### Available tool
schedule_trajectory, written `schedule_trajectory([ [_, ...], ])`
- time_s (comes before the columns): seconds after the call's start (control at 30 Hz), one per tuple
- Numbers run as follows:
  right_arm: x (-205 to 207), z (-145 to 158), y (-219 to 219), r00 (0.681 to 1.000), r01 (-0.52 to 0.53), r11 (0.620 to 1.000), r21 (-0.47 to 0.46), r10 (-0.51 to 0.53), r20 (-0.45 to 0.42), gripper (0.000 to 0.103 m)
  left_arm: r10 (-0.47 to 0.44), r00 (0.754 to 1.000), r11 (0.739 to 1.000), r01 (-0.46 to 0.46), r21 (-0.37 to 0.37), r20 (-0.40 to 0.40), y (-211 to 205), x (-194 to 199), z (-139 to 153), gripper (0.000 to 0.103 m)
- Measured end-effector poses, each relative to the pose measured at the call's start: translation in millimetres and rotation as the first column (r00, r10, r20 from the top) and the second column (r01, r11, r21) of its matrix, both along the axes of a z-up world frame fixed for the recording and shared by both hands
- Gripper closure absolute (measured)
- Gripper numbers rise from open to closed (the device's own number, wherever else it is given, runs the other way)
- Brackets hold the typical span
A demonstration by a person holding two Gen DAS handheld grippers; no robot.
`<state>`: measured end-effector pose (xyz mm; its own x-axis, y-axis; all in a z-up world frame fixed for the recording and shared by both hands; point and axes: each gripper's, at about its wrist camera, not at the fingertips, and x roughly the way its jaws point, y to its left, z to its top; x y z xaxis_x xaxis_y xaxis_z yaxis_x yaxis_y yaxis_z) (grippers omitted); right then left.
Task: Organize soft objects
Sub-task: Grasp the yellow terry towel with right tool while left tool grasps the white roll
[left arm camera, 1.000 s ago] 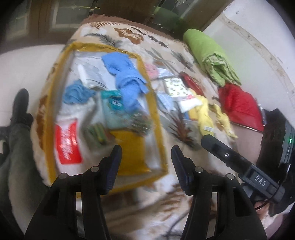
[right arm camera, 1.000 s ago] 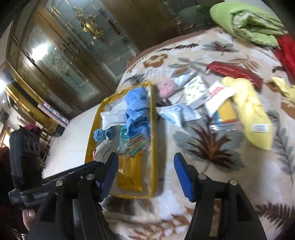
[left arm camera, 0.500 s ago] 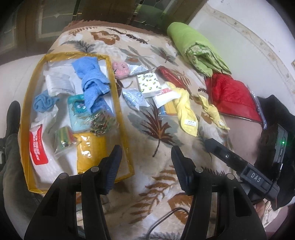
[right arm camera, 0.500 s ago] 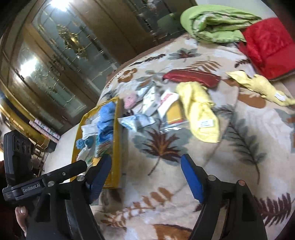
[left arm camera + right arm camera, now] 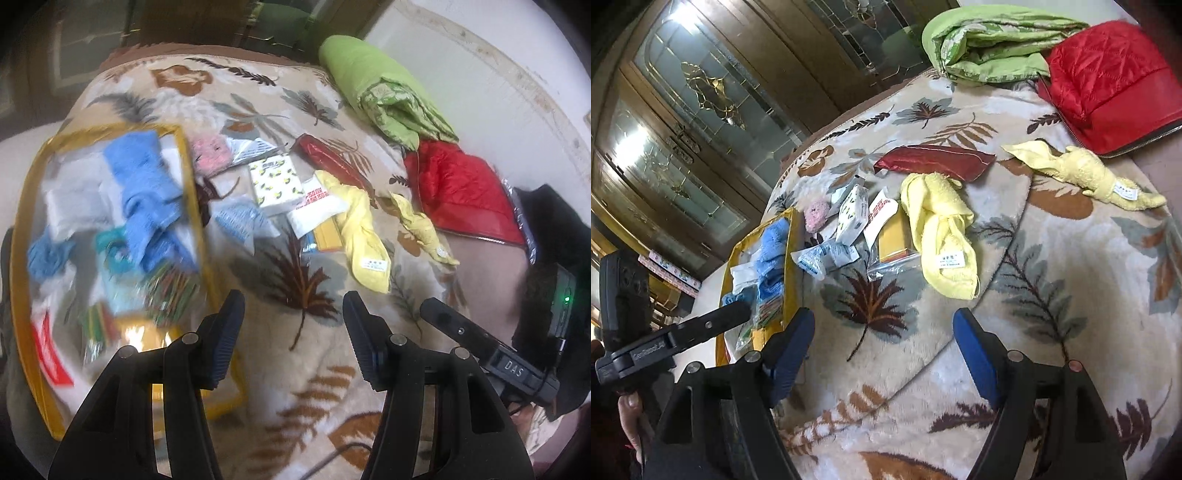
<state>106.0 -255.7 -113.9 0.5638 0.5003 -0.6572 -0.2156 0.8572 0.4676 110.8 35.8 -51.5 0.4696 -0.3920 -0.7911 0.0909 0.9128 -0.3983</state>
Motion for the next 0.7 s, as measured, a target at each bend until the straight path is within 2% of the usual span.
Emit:
schedule_trajectory([
  [0.17, 24.5, -11.0, -1.4, 0.999, 0.018, 1.0, 0.011, -0.018, -0.031, 0.025, -0.036, 0.999, 0.999, 0.036, -0.006, -0.013, -9.8, 32.7, -3.8, 0.047],
  [0.33, 57.9, -14.5, -3.1, 0.998, 0.038, 0.999, 0.015, -0.037, -0.054, 0.025, -0.053, 0.998, 0.995, 0.049, -0.082, -0.045, -13.4, 76.1, -13.0, 0.047],
  [0.57, 108.3, -12.3, -7.2, 0.991, 0.098, 0.995, 0.011, -0.097, -0.091, 0.025, -0.002, 0.994, 0.995, -0.009, -0.099, -0.112, -8.0, 136.3, -34.5, 0.047],
  [0.7, 127.4, -18.4, -8.3, 0.987, 0.116, 0.993, 0.027, -0.112, -0.119, 0.025, 0.014, 0.989, 0.988, -0.037, -0.147, -0.15, -4.9, 154.4, -47.7, 0.047],
])
